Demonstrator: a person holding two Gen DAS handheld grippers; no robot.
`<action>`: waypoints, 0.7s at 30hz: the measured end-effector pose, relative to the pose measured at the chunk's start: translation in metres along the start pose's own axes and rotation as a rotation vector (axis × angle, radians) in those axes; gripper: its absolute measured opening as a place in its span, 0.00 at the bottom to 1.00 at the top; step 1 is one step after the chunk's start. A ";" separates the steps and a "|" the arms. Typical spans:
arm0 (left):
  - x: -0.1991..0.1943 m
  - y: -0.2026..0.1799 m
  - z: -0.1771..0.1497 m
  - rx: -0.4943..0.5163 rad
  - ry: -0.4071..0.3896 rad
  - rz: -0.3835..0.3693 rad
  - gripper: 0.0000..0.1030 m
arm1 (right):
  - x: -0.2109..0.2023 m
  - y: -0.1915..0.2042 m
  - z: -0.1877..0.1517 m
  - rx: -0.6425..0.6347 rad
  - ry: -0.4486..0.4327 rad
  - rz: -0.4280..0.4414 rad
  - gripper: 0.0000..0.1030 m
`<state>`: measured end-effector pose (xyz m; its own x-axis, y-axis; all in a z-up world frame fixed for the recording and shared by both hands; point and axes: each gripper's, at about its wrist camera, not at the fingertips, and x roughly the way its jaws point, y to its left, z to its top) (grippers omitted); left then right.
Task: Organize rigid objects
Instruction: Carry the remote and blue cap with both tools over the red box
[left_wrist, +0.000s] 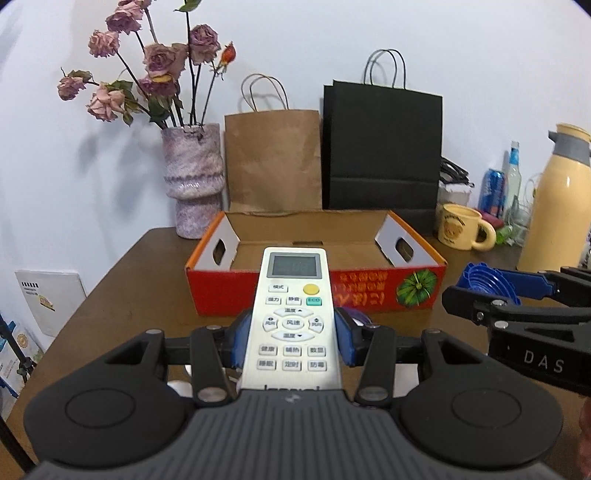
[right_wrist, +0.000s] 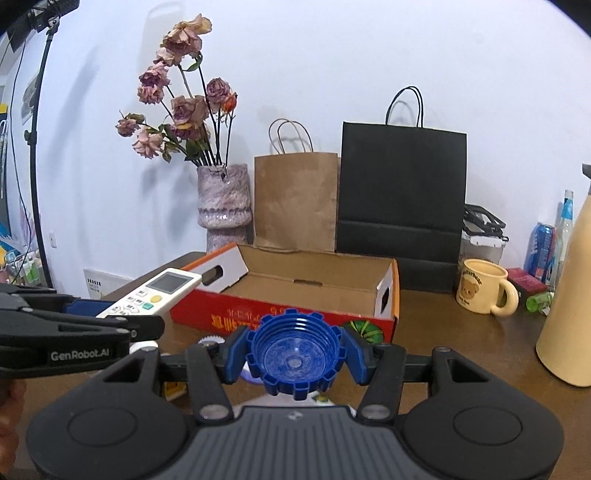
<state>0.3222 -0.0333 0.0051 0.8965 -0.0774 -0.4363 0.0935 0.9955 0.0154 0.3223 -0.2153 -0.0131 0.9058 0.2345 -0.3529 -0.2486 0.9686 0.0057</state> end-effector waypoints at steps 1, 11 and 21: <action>0.002 0.001 0.003 -0.003 -0.005 0.005 0.45 | 0.002 0.000 0.002 0.001 -0.002 0.000 0.52; 0.021 0.005 0.027 -0.028 -0.040 0.026 0.45 | 0.026 0.001 0.025 0.009 -0.020 -0.005 0.52; 0.053 0.012 0.050 -0.068 -0.053 0.051 0.45 | 0.060 -0.002 0.048 0.023 -0.035 -0.024 0.52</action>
<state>0.3925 -0.0282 0.0275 0.9210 -0.0280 -0.3886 0.0194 0.9995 -0.0261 0.3937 -0.1989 0.0106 0.9231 0.2132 -0.3202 -0.2186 0.9756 0.0196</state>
